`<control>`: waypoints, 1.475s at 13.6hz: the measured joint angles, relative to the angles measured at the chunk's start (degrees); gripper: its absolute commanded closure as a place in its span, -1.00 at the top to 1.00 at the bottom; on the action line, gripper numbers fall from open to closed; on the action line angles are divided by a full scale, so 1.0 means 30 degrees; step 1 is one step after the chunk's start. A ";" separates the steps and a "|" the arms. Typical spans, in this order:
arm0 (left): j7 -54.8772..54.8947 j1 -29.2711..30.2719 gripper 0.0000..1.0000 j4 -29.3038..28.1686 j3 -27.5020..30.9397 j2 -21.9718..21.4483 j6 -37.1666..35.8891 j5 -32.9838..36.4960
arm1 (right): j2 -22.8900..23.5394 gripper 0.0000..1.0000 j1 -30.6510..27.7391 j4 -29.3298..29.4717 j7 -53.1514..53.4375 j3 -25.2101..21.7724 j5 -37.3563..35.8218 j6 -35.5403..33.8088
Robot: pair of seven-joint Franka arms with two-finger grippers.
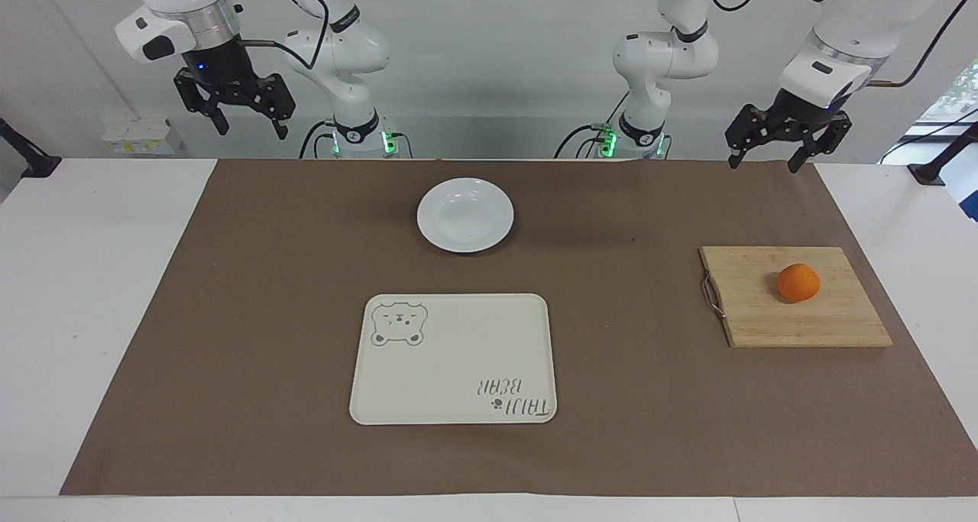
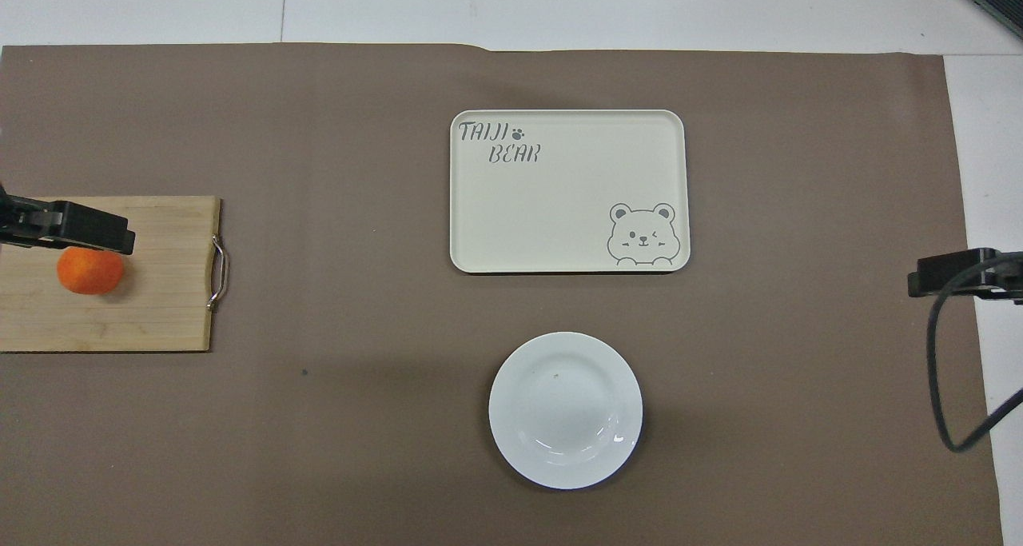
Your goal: Place orange and plate with both arms
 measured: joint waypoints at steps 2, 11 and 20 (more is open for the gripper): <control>0.0299 0.0202 1.00 -0.0409 0.0015 -0.0140 0.0393 0.0000 | 0.0000 1.00 -0.0002 -0.0041 0.0000 -0.0053 0.0000 0.0001; 0.1057 0.0857 1.00 -0.1593 0.0031 -0.0489 0.1026 0.0000 | 0.0000 1.00 -0.0001 -0.0120 0.0000 -0.0054 0.0043 0.0040; 0.4701 0.3794 1.00 -0.6257 0.0061 -0.0347 0.6802 0.0001 | 0.0046 1.00 0.0065 -0.1424 -0.0001 0.0059 0.2170 0.1865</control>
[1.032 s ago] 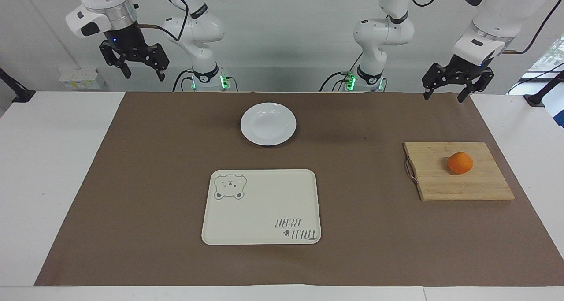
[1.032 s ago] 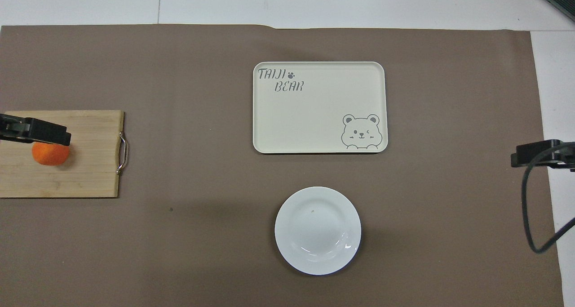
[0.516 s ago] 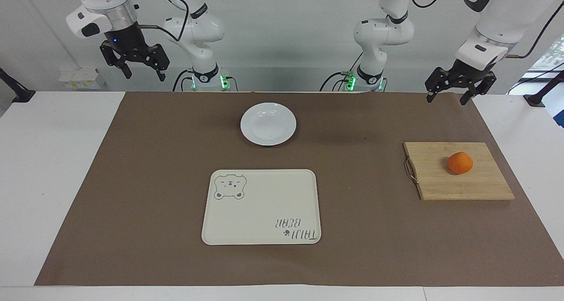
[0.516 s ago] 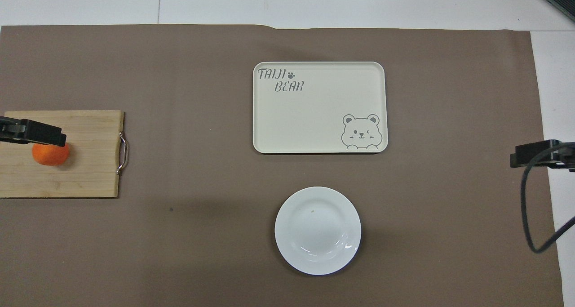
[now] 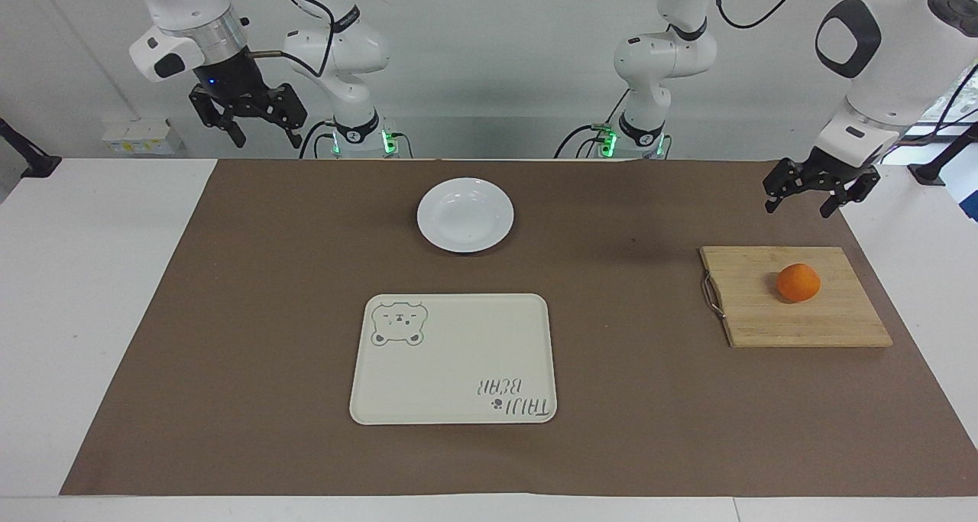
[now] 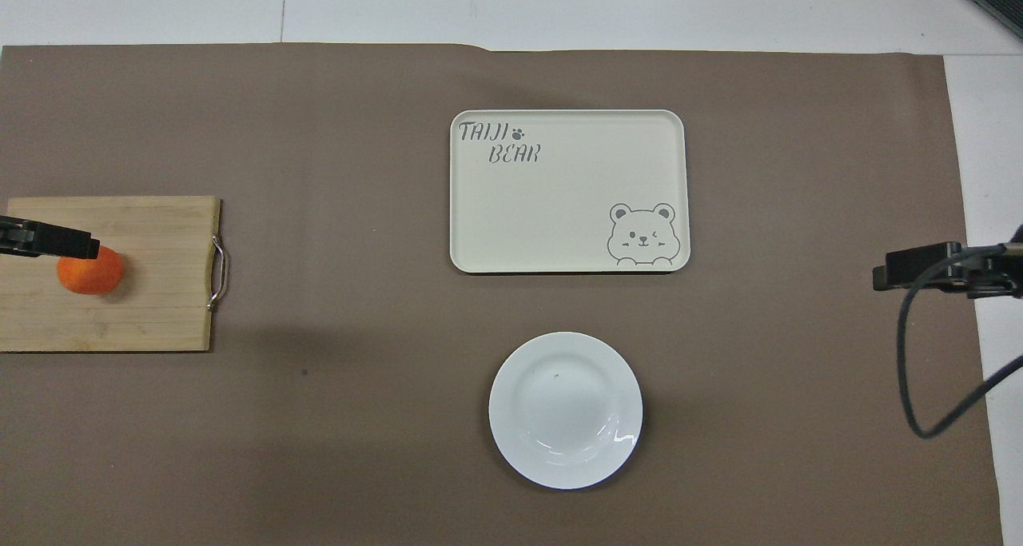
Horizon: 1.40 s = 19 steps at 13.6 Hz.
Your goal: Place orange and plate with both arms
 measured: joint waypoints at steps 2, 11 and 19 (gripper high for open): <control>0.0812 0.0711 1.00 -0.1096 -0.0001 0.0384 0.1467 0.0000 | 0.0074 1.00 0.0084 -0.0740 0.0000 0.0186 0.0255 0.0642; 0.3784 0.3532 1.00 -0.1750 0.0007 0.5556 0.7275 -0.0001 | 0.0289 1.00 0.0046 -0.6316 -0.4715 0.0182 0.5190 0.3614; 0.3787 0.3725 0.13 -0.2377 -0.0056 0.6560 0.8422 -0.0017 | -0.0279 1.00 0.0630 -1.4738 -0.9549 0.0222 1.2715 0.9264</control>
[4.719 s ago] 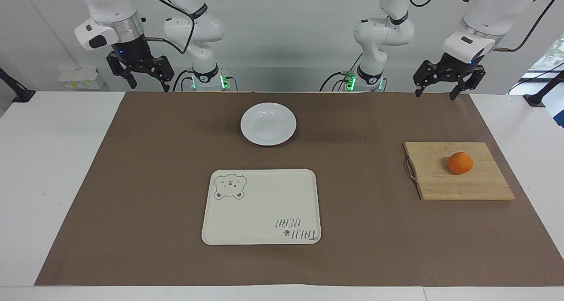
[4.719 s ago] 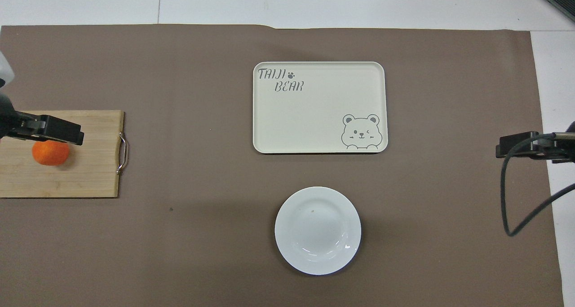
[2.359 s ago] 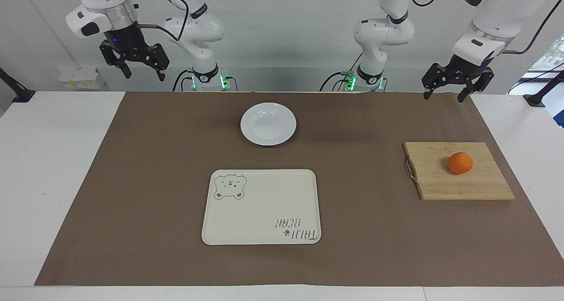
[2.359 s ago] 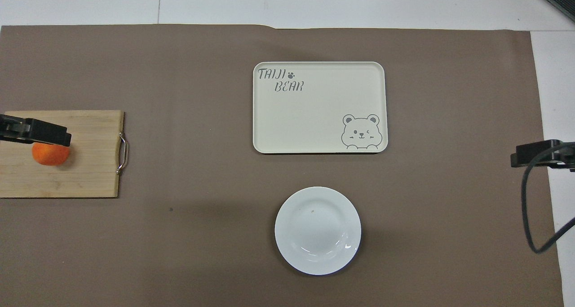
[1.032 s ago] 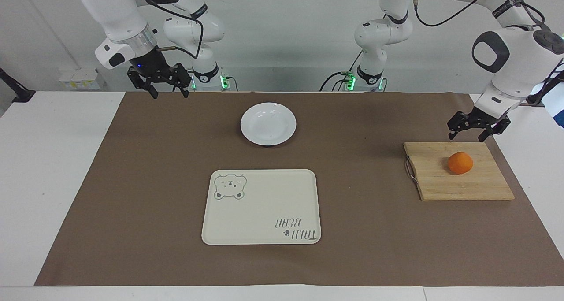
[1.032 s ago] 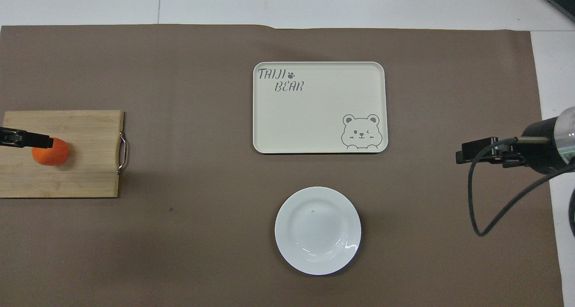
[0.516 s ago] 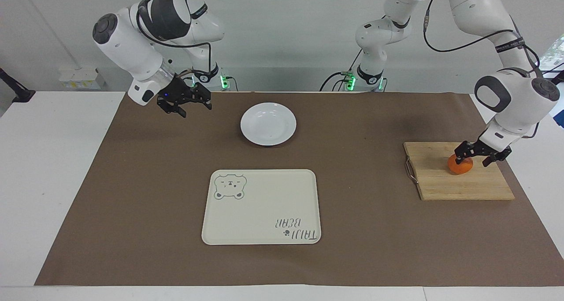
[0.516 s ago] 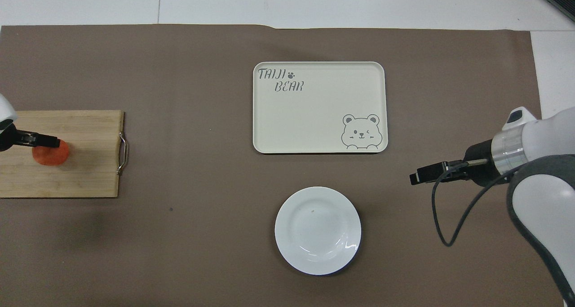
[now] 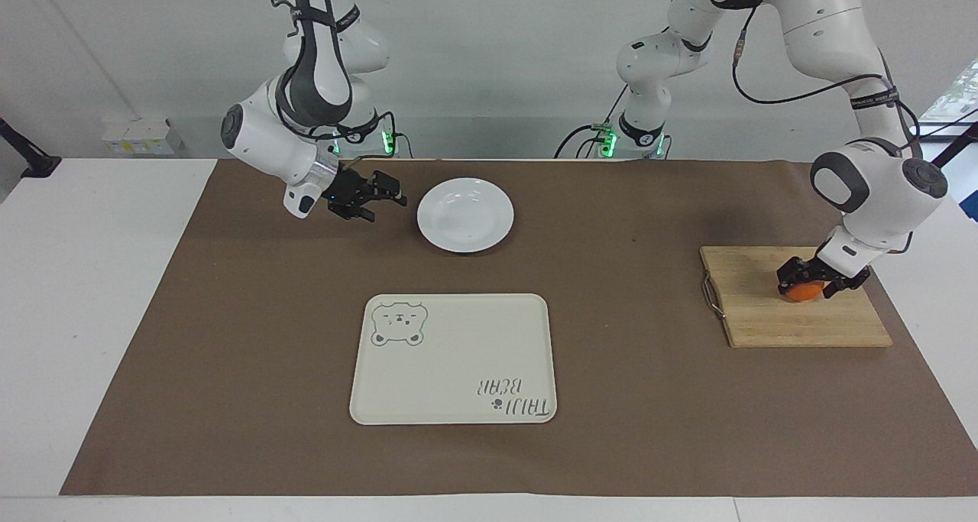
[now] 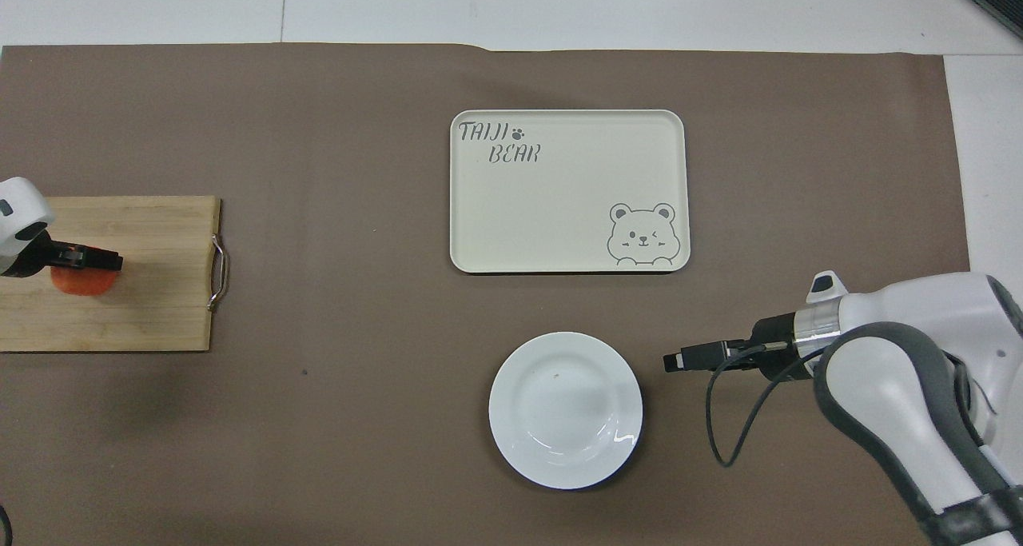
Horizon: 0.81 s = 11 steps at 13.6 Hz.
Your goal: Place orange and plate with both arms
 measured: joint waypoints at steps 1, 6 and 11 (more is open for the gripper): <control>-0.0049 0.0000 -0.31 -0.0002 -0.0003 -0.0002 -0.0085 -0.0021 | -0.0120 1.00 0.0046 -0.0737 -0.0447 -0.0001 0.0723 0.0347; -0.0282 -0.0102 -1.00 0.0025 -0.0244 -0.0487 -0.0490 -0.0056 | -0.0301 1.00 0.0142 -0.3126 -0.2112 -0.0005 0.4410 0.1357; -0.3043 -0.3597 -1.00 0.0024 -0.0607 -0.1931 -0.1621 -0.0092 | -0.0139 1.00 0.1444 -0.4239 -0.3215 -0.0002 0.6947 0.2859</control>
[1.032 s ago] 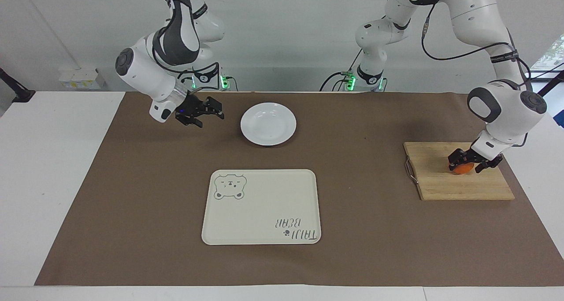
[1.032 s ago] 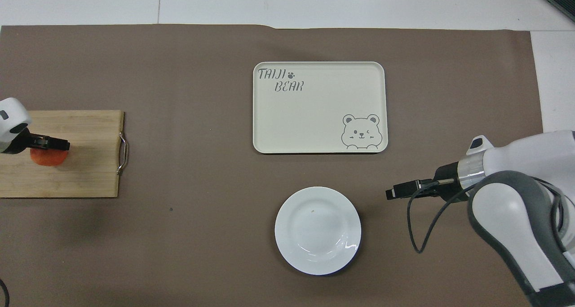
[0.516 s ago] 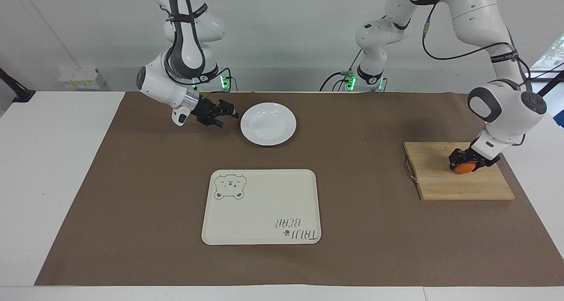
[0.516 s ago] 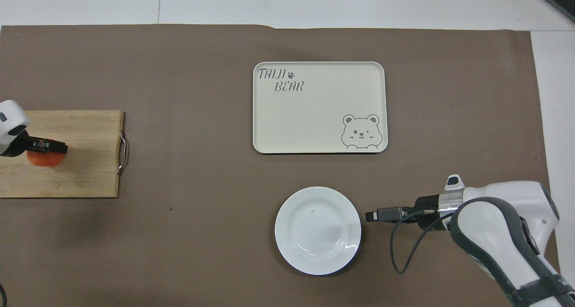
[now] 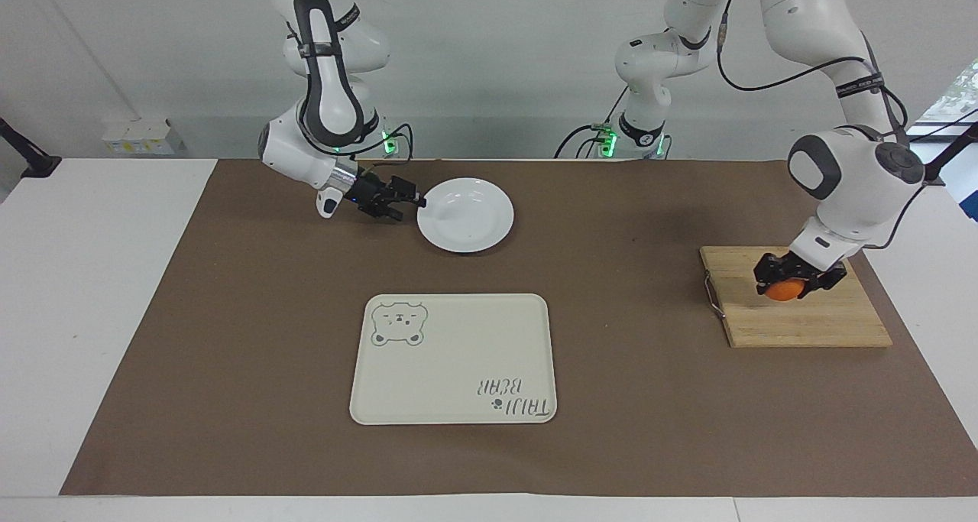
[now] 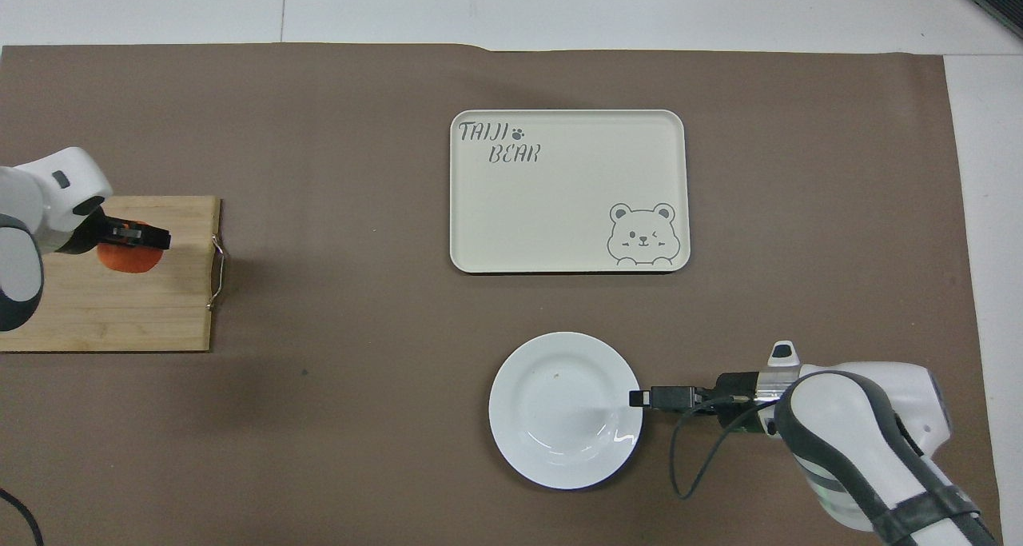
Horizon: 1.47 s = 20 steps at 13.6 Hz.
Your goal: Place orange and plate with both arms
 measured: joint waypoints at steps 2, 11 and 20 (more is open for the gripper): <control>-0.1678 -0.2237 -1.00 -0.0026 -0.0057 -0.0161 -0.0358 -0.0013 | 0.0014 1.00 0.0293 -0.0195 -0.0048 0.0000 0.0341 0.0253; -0.8119 -1.1253 -1.00 -0.0849 -0.0228 -0.0613 0.1458 -0.3314 | 0.0392 0.47 0.0741 -0.1007 -0.1079 -0.0005 0.1894 0.0511; -1.4431 -1.9434 -0.64 -0.4511 -0.0232 -0.1290 0.6264 -0.4805 | 0.0394 0.11 0.0742 -0.1056 -0.1084 -0.0005 0.1900 0.0519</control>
